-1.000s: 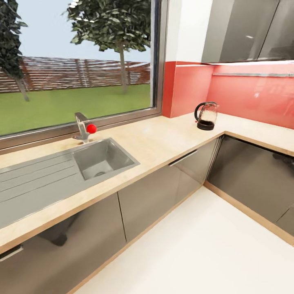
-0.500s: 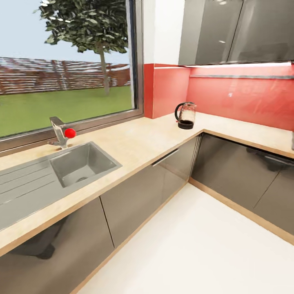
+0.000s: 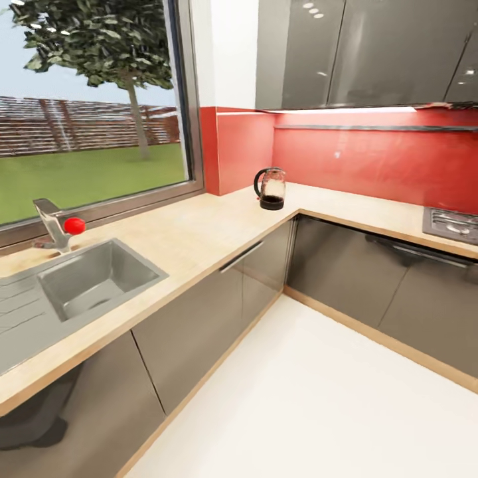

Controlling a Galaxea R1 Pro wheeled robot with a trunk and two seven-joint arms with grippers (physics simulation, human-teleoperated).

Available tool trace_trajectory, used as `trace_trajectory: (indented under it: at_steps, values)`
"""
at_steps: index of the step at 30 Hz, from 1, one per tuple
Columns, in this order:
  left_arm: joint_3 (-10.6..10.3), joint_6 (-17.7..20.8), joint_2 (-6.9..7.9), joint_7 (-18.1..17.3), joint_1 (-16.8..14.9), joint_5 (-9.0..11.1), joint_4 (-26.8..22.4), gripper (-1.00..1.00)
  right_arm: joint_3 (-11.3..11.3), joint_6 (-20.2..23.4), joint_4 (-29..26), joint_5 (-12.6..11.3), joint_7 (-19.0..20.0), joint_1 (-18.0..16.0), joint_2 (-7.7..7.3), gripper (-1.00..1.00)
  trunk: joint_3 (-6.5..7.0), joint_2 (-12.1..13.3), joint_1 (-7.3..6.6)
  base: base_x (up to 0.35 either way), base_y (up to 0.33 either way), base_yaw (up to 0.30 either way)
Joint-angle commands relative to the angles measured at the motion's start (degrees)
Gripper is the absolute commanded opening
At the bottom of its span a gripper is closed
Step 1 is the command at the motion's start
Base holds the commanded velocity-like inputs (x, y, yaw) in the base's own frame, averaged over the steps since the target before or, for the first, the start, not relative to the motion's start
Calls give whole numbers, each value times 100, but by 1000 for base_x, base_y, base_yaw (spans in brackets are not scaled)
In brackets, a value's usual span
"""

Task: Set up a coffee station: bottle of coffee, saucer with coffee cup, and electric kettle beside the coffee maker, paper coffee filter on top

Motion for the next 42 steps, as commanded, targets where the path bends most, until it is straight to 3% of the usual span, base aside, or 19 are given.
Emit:
trace_trajectory:
  at_steps: [1,16,38,42]
  values:
    - [-48,60,3,-18,0,57,-5,100,50,-40,6,-33,10,-6,0,100,-1,-3,0,9,-7,-266]
    - [-48,60,3,-18,0,57,-5,100,50,-40,6,-33,-237,-10,8,100,15,-3,0,204,-169,-161]
    - [-62,60,-15,-18,0,61,-8,100,58,-362,15,-24,-226,-10,10,100,16,-3,0,224,-192,-37]
    - [-117,65,-340,-15,0,61,-189,100,56,-364,15,-24,-227,-9,17,100,16,-3,0,13,-11,-108]
